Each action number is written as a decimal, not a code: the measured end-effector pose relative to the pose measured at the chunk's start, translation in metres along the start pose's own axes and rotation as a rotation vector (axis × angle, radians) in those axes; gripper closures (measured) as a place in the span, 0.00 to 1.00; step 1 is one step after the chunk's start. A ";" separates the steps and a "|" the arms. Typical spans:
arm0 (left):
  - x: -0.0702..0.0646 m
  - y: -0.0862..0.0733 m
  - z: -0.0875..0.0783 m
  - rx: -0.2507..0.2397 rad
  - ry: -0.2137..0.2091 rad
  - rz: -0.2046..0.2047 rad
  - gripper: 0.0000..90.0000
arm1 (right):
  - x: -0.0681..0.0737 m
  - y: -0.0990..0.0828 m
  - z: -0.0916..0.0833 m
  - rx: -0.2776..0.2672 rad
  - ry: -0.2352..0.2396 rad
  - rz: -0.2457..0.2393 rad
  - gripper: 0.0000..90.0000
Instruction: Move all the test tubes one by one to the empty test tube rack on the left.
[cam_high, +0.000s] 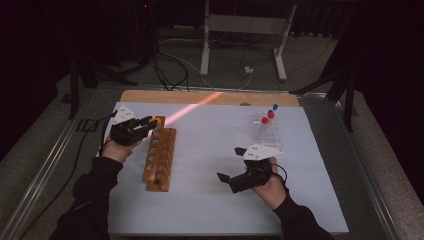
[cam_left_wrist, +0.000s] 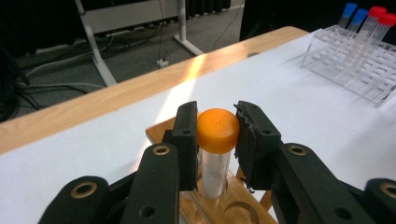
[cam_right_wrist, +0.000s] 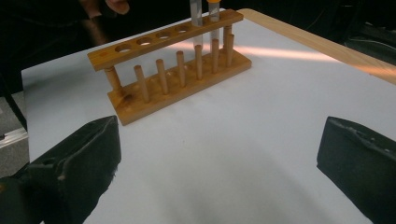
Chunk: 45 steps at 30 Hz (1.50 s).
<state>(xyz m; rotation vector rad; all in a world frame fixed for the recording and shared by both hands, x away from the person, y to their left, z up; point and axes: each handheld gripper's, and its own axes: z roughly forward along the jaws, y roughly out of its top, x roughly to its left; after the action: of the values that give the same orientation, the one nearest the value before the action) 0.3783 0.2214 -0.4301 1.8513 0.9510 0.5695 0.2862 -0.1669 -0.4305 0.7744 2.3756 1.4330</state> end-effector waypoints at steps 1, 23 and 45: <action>0.001 -0.002 0.001 0.004 0.001 0.002 0.80 | 0.000 0.000 0.000 -0.001 0.000 0.002 0.00; -0.002 -0.012 0.002 0.035 -0.032 -0.033 0.60 | -0.001 0.000 -0.001 -0.006 0.010 0.010 0.00; -0.058 -0.014 -0.055 -0.070 -0.270 0.026 0.02 | -0.038 0.006 -0.028 -0.061 -0.168 0.038 0.00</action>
<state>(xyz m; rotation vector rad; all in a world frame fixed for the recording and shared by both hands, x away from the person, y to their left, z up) 0.2988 0.2073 -0.4174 1.8248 0.7202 0.3519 0.3061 -0.2066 -0.4137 0.8910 2.1925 1.3891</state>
